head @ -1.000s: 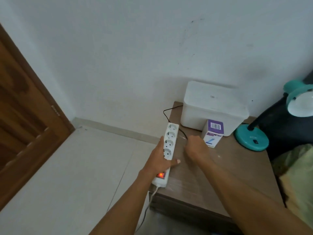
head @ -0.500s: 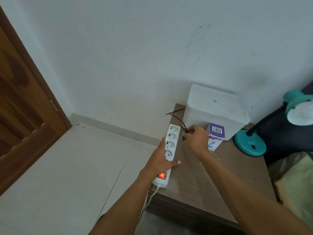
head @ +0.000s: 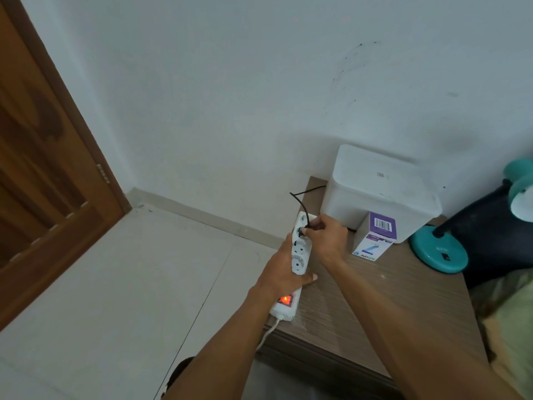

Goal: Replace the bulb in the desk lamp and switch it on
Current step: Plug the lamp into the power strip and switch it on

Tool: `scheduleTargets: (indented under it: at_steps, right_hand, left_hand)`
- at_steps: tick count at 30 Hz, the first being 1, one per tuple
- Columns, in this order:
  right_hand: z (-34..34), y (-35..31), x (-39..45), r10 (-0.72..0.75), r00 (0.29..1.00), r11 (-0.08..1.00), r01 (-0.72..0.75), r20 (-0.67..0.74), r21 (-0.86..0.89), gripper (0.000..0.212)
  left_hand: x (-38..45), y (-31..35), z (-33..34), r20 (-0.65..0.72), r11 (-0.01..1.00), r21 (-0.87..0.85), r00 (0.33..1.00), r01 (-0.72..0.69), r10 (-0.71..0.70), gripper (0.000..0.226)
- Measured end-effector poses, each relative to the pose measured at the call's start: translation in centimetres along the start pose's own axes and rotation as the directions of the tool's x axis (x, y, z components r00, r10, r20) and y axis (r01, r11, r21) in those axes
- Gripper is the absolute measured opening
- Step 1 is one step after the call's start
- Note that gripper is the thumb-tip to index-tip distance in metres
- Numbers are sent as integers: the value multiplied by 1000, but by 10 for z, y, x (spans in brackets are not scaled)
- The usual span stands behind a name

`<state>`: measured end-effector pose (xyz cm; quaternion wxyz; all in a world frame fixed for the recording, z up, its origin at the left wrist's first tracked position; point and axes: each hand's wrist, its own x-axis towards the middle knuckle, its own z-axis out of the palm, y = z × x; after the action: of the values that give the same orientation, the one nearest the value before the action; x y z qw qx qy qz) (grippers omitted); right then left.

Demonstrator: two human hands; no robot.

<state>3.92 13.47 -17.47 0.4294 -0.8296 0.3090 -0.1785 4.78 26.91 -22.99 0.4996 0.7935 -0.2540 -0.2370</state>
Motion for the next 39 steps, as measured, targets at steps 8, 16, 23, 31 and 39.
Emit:
scheduleTargets:
  at_steps: [8,16,23,31,39]
  right_hand:
    - [9,8,1,-64,998,991,62,-15,-122,9]
    - [13,9,4,-73,997,983,68,-22,-171,10]
    - [13,5,6,-109,994,959,109,16,-261,10]
    - [8,7,7,-81,996,973,89,46,-214,5]
    - [-38,15,-9,-138,987,970,150,78,-189,31]
  left_hand:
    - [1,-2,1,-8,1000,-18,1000,-18,18,106]
    - [5,-7,4,-21,1000,-26,1000,-8,7,102]
    - [8,-10,5,-13,1000,-14,1000,-2,2,102]
    - [8,-9,5,-24,999,33,1000,18,-17,103]
    - [3,-4,8,-92,976,211,995,59,-41,111]
